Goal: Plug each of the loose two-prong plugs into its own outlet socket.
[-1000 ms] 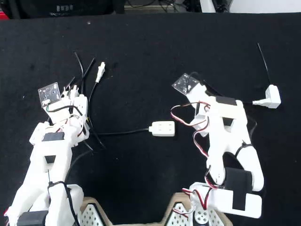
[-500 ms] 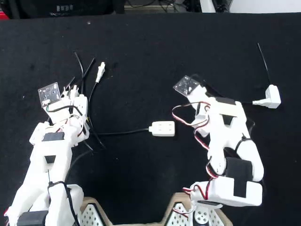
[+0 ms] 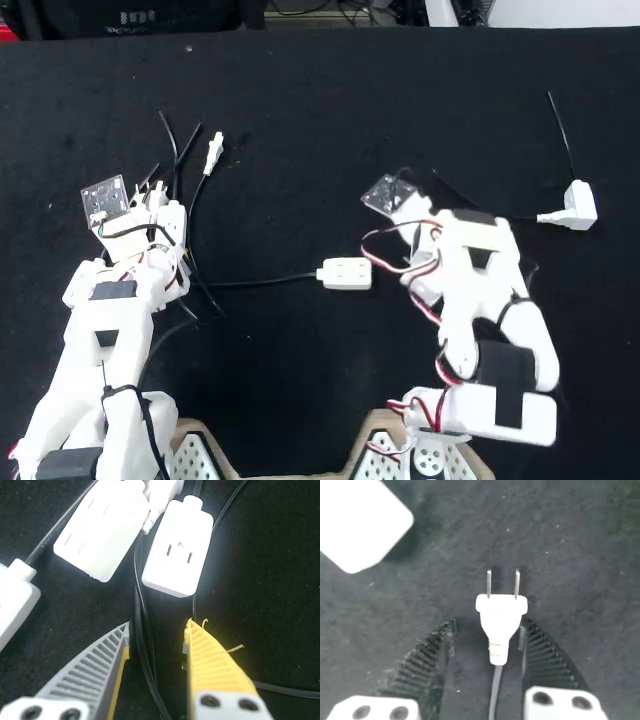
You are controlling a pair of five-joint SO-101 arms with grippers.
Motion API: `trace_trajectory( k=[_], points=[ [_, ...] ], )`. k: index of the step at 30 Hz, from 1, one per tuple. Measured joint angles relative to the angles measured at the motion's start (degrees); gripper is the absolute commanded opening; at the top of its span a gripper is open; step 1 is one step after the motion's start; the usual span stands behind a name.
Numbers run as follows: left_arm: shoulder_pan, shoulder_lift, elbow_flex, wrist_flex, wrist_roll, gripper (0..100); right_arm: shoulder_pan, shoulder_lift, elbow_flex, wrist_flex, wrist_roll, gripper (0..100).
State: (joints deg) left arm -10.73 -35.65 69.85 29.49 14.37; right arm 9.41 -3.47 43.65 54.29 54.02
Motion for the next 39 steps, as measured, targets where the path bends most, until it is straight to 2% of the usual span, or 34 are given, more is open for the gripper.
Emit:
trace_trajectory(
  k=[10,16,23,32,39],
  points=[
    [0.0,0.0,0.0,0.0,0.0,18,-0.4,-10.3,3.7,1.0,1.8,18.4],
    [0.0,0.0,0.0,0.0,0.0,18,-0.4,-11.2,4.0,-1.8,2.1,18.4],
    [0.0,0.0,0.0,0.0,0.0,18,-4.0,-11.2,4.6,5.6,2.1,18.4],
    [0.0,0.0,0.0,0.0,0.0,18,-2.7,-11.2,7.6,-3.7,3.1,18.5],
    [0.0,0.0,0.0,0.0,0.0,18,0.3,-6.6,7.0,-5.4,5.9,18.4]
  ],
)
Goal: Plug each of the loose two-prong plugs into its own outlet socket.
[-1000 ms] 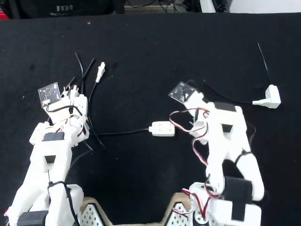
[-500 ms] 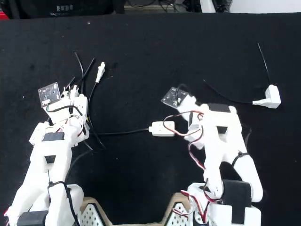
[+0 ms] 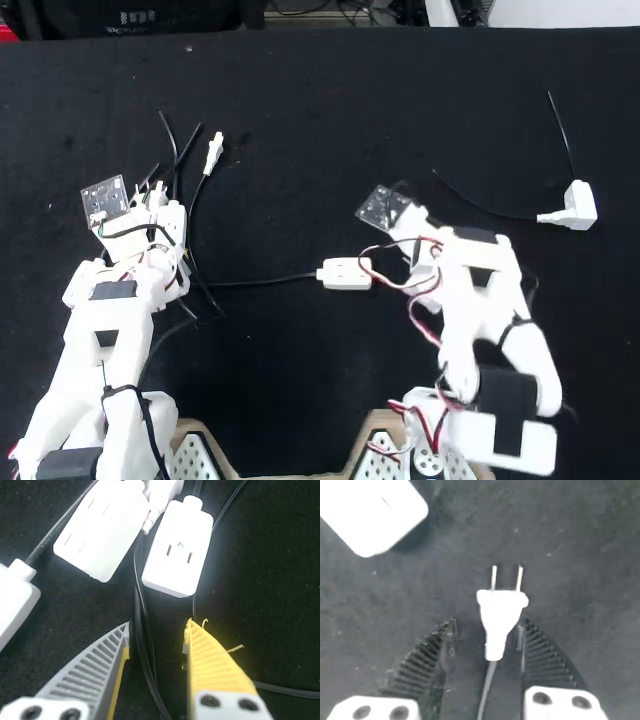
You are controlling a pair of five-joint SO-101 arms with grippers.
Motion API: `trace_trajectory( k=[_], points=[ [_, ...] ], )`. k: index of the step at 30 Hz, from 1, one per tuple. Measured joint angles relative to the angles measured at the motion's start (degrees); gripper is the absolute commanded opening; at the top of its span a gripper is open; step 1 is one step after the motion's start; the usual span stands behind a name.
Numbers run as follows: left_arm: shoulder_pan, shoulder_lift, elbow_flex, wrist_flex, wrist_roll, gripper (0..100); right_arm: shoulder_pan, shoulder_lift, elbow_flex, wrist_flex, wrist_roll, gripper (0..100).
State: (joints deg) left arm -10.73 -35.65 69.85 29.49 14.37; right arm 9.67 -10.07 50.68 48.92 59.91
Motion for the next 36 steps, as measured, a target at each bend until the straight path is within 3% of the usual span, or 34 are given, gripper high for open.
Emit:
trace_trajectory(
  k=[11,36],
  points=[
    [0.0,0.0,0.0,0.0,0.0,18,3.9,9.1,-11.7,-0.2,0.1,18.4],
    [0.0,0.0,0.0,0.0,0.0,18,4.4,11.0,-16.6,-0.9,0.1,18.4]
  ],
)
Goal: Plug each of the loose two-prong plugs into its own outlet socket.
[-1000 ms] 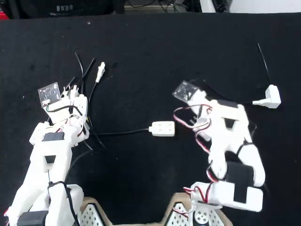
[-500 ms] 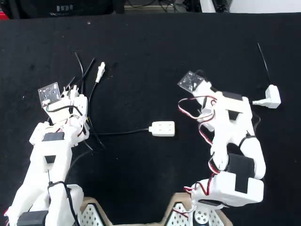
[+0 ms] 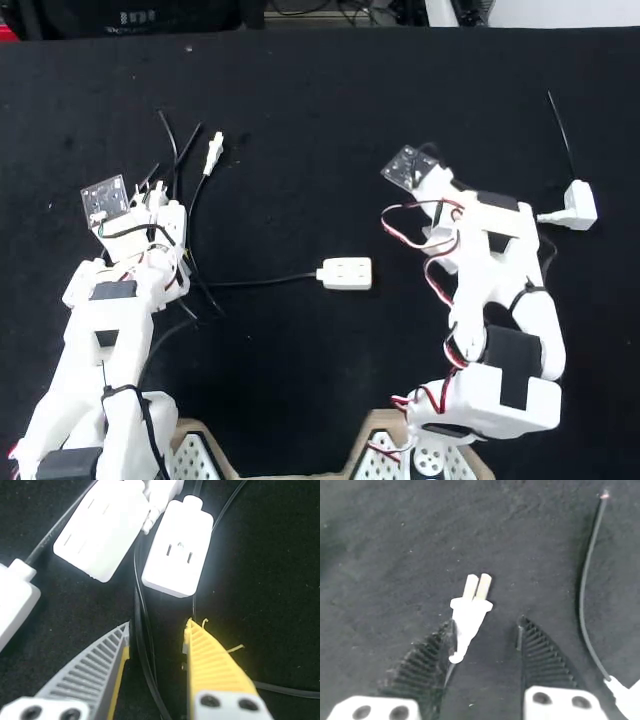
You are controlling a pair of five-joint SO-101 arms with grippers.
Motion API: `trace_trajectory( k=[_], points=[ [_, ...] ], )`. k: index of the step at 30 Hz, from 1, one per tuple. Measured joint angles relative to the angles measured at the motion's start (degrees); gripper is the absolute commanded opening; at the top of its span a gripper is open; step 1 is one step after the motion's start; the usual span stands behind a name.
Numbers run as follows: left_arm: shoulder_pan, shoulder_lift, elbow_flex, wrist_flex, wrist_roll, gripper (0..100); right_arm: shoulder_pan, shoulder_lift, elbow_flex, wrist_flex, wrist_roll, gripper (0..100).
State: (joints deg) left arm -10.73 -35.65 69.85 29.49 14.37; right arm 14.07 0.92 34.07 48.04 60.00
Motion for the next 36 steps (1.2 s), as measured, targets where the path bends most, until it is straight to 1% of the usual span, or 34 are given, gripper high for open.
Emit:
trace_trajectory(
  k=[9,13,18,26,36],
  points=[
    [0.0,0.0,0.0,0.0,0.0,18,0.9,0.6,0.0,-0.8,0.0,18.4],
    [0.0,0.0,0.0,0.0,0.0,18,1.1,5.5,-0.1,-1.9,0.0,18.4],
    [0.0,0.0,0.0,0.0,0.0,18,1.9,9.6,-3.8,-1.9,-0.4,18.4],
    [0.0,0.0,0.0,0.0,0.0,18,2.5,9.9,-5.7,-1.9,-1.1,18.4],
    [0.0,0.0,0.0,0.0,0.0,18,4.9,10.6,-9.6,-2.1,-2.3,18.4]
  ],
)
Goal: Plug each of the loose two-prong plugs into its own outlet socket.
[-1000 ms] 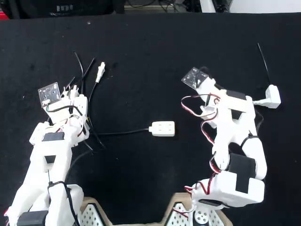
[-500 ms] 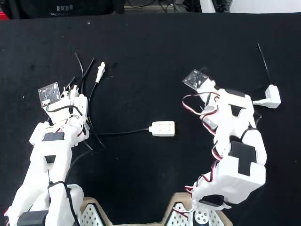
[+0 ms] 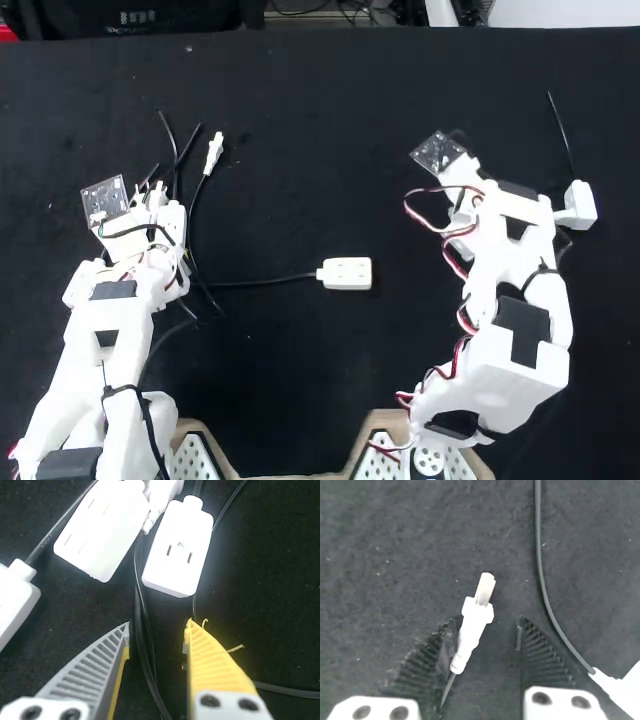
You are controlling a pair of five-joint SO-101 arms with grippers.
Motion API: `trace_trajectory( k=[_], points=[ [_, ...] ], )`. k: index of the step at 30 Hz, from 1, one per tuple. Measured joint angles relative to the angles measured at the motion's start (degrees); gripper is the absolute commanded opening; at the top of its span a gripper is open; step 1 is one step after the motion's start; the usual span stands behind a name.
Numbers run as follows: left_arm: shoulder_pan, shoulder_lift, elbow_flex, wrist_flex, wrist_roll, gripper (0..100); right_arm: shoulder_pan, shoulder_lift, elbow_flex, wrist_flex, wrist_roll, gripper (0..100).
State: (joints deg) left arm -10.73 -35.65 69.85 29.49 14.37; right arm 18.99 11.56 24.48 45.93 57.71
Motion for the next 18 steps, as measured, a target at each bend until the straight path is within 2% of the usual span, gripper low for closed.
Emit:
trace_trajectory(
  k=[6,10,18],
  points=[
    [0.0,0.0,0.0,0.0,0.0,18,0.1,0.1,0.3,0.0,0.0,16.7],
    [0.0,0.0,0.0,0.0,0.0,18,0.1,0.2,0.4,-1.6,0.0,1.1],
    [0.0,0.0,0.0,0.0,0.0,18,1.7,0.2,0.6,-4.2,-6.9,1.0]
  ],
)
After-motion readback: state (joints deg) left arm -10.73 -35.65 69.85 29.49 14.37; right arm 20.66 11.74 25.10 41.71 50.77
